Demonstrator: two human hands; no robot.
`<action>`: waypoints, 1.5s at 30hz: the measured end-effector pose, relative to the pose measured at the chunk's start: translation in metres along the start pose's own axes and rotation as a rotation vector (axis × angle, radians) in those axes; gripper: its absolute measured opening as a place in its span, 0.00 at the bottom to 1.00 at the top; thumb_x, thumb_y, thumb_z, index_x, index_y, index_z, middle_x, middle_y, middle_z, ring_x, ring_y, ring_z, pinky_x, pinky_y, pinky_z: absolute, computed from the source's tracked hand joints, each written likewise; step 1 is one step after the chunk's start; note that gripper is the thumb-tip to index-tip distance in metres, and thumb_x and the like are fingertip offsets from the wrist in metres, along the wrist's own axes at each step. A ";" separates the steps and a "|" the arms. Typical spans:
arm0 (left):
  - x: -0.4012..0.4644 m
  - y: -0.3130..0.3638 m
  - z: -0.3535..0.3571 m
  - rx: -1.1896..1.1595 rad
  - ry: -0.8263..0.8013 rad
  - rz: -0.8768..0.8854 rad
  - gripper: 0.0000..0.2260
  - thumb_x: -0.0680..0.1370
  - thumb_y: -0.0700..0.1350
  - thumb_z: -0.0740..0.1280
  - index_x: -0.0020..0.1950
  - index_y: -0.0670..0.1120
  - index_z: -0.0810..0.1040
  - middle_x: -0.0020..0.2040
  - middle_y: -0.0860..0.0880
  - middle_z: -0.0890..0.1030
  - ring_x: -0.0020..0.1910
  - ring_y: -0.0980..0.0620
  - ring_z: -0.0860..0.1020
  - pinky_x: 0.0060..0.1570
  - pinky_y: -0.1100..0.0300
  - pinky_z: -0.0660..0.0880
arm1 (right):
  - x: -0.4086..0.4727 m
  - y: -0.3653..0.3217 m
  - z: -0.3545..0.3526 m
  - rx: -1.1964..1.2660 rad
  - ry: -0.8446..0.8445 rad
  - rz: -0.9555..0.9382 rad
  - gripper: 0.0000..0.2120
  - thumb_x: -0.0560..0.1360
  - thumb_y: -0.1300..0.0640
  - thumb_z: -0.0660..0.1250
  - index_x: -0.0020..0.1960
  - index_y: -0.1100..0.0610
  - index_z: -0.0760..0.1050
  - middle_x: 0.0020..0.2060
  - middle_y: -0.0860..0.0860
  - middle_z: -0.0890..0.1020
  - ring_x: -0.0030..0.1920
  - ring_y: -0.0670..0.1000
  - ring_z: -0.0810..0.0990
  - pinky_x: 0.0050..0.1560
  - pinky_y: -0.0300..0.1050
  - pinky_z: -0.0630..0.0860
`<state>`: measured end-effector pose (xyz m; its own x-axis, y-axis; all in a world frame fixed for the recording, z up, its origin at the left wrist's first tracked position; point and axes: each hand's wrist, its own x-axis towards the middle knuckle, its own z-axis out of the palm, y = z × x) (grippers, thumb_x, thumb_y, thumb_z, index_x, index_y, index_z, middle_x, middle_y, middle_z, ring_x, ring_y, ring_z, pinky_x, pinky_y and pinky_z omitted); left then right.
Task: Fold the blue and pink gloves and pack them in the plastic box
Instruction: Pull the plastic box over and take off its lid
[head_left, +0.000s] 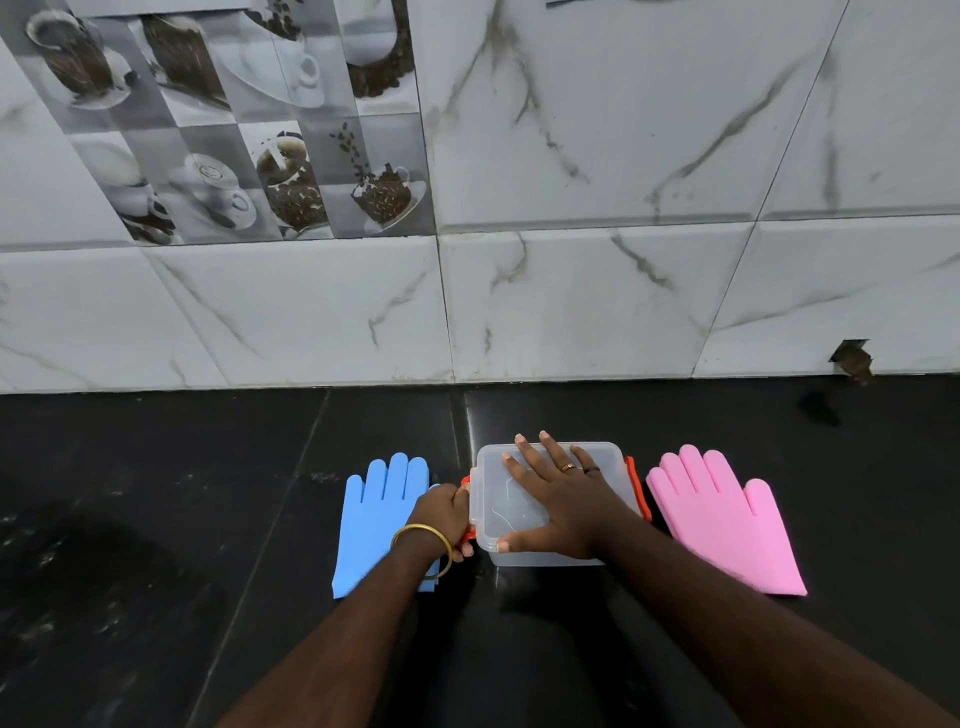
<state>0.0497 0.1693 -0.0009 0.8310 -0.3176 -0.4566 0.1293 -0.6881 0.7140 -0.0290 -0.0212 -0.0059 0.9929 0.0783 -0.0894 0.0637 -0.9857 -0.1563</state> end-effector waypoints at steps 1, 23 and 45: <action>0.001 0.001 0.000 -0.018 -0.026 -0.006 0.18 0.82 0.54 0.57 0.50 0.40 0.77 0.36 0.40 0.84 0.31 0.47 0.81 0.40 0.55 0.82 | 0.000 0.000 0.000 0.003 -0.003 0.001 0.53 0.62 0.16 0.44 0.79 0.42 0.38 0.80 0.45 0.39 0.79 0.53 0.36 0.76 0.63 0.38; -0.011 0.093 0.017 0.761 -0.102 0.637 0.70 0.49 0.83 0.60 0.75 0.47 0.30 0.76 0.47 0.29 0.73 0.46 0.27 0.73 0.41 0.38 | -0.024 0.026 -0.036 0.023 0.139 0.174 0.39 0.77 0.38 0.57 0.80 0.46 0.40 0.78 0.43 0.36 0.79 0.50 0.35 0.76 0.56 0.37; 0.003 0.073 0.074 0.957 -0.017 0.683 0.59 0.59 0.82 0.55 0.78 0.49 0.36 0.79 0.49 0.38 0.77 0.43 0.37 0.73 0.37 0.37 | -0.054 0.043 -0.013 -0.041 0.147 0.611 0.15 0.80 0.48 0.63 0.63 0.54 0.75 0.60 0.50 0.80 0.59 0.48 0.79 0.63 0.41 0.71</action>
<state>0.0217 0.0694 0.0102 0.5621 -0.8142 -0.1457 -0.8055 -0.5788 0.1271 -0.0783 -0.0699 0.0047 0.8545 -0.5192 -0.0139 -0.5185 -0.8512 -0.0815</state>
